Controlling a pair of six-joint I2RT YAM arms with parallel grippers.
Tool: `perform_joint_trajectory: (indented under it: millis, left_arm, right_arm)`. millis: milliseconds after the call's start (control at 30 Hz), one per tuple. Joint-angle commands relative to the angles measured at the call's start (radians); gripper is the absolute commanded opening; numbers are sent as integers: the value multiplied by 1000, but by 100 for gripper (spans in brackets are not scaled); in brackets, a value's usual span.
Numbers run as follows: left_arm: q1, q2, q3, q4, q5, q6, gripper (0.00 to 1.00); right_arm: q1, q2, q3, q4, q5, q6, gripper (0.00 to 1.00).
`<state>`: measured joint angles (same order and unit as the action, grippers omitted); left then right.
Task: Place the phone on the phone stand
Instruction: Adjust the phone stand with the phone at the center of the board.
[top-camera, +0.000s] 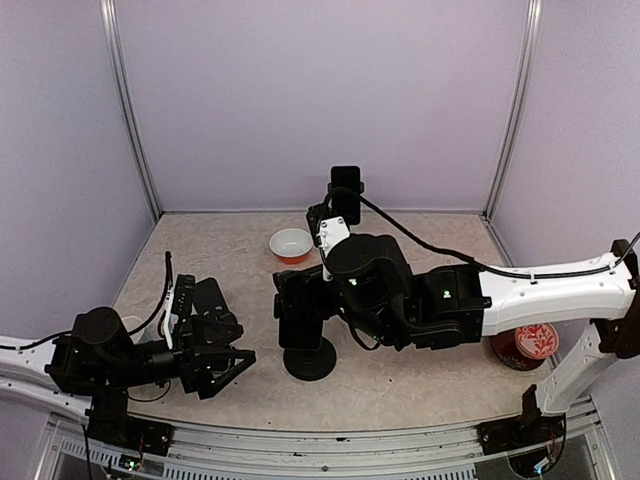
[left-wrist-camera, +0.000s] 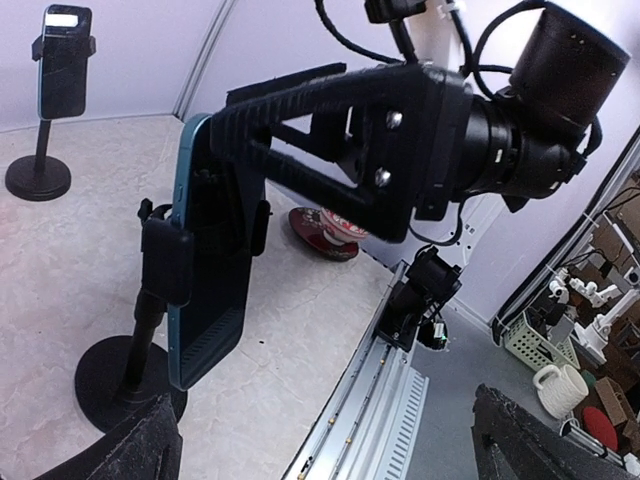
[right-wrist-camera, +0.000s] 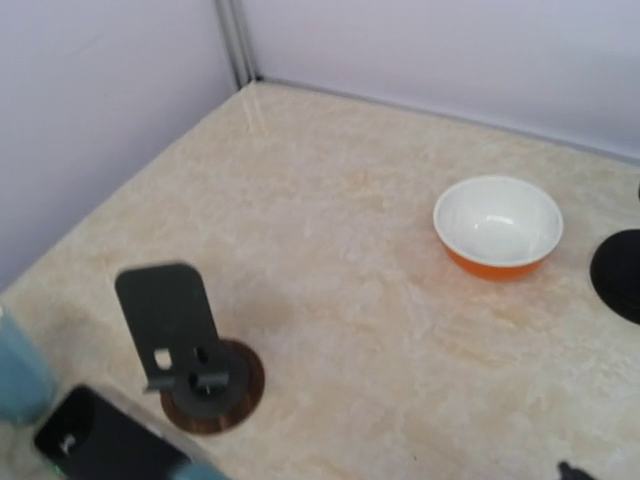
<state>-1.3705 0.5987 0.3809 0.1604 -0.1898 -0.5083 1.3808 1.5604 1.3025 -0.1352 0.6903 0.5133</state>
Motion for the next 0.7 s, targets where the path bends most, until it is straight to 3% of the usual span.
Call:
perform_joint_trajectory:
  millis: [0, 200, 400, 667]
  left_arm:
    - [-7, -48, -18, -48, -41, 2, 99]
    - [-6, -78, -32, -64, -54, 4, 99]
    - [-6, -118, -38, -91, -67, 1, 99]
    - [-6, -144, -44, -101, -76, -7, 99]
  right_arm:
    - [29, 48, 81, -25, 110, 48, 100]
    - [59, 124, 150, -83, 200, 93, 100]
    - [60, 150, 146, -53, 160, 98, 100]
    - [61, 141, 106, -4, 177, 88, 69]
